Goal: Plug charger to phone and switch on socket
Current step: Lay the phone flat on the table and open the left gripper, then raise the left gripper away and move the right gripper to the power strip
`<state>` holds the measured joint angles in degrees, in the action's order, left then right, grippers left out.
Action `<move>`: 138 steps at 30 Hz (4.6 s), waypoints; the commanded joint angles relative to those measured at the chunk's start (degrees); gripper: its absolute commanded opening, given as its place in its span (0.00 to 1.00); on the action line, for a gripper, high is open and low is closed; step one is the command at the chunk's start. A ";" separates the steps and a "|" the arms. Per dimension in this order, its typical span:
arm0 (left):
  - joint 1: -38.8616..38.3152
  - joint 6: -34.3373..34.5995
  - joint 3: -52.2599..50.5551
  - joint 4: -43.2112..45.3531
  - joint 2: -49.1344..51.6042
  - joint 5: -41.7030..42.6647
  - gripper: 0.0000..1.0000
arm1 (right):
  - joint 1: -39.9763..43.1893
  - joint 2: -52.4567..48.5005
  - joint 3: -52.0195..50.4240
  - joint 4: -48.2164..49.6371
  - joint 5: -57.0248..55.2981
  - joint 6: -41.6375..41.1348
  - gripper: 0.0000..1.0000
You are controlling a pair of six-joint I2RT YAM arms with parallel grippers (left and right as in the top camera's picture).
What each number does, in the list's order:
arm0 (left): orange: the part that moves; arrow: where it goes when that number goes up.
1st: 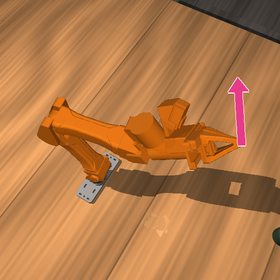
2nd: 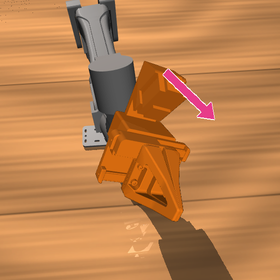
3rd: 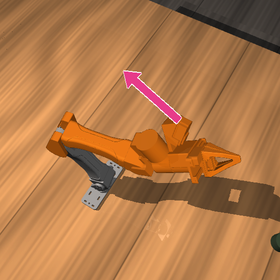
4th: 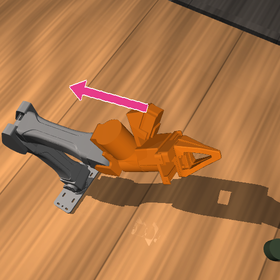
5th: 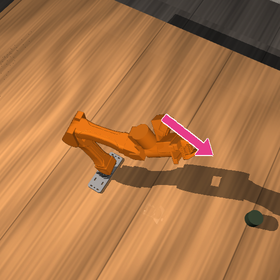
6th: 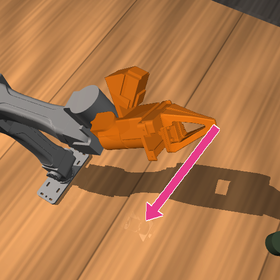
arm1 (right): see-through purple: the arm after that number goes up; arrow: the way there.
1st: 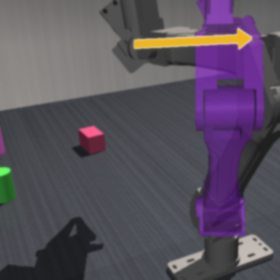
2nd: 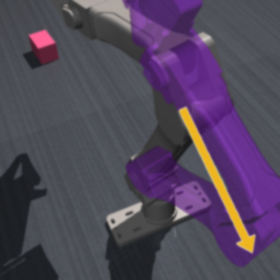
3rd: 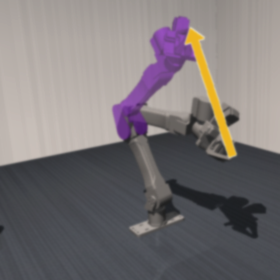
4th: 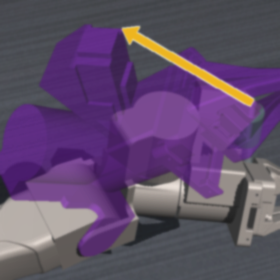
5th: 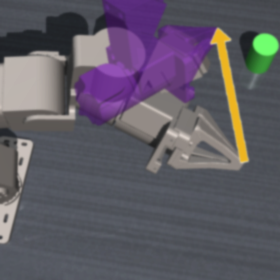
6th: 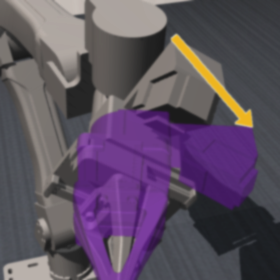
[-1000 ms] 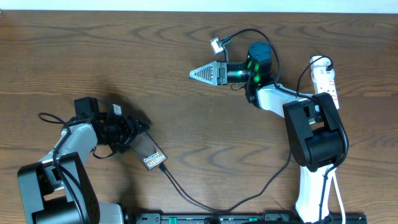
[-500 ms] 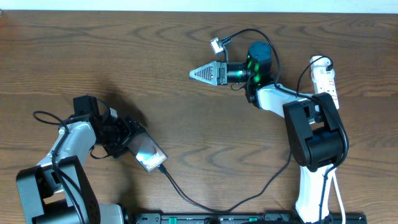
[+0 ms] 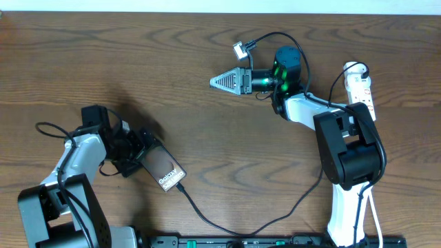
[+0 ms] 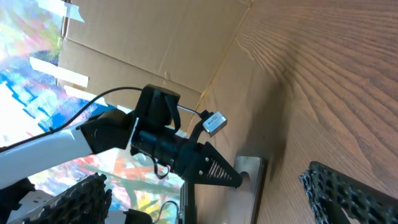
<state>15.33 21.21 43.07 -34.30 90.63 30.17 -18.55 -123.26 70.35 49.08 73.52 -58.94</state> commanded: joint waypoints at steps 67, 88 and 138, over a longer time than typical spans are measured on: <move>0.35 -0.55 23.58 0.39 -24.72 -1.29 0.92 | 6.80 42.36 18.14 -98.62 -97.37 33.40 0.99; 0.35 -0.52 23.54 -0.35 -22.32 -1.25 0.92 | 55.67 38.03 18.05 -112.06 -41.03 72.30 0.99; 0.35 -0.55 23.54 -1.51 -21.40 -1.27 0.92 | 47.19 10.25 18.03 -100.15 -40.19 77.81 0.99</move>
<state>15.38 20.97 65.82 -35.73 68.97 29.58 28.91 -112.14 88.05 -51.13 33.93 17.69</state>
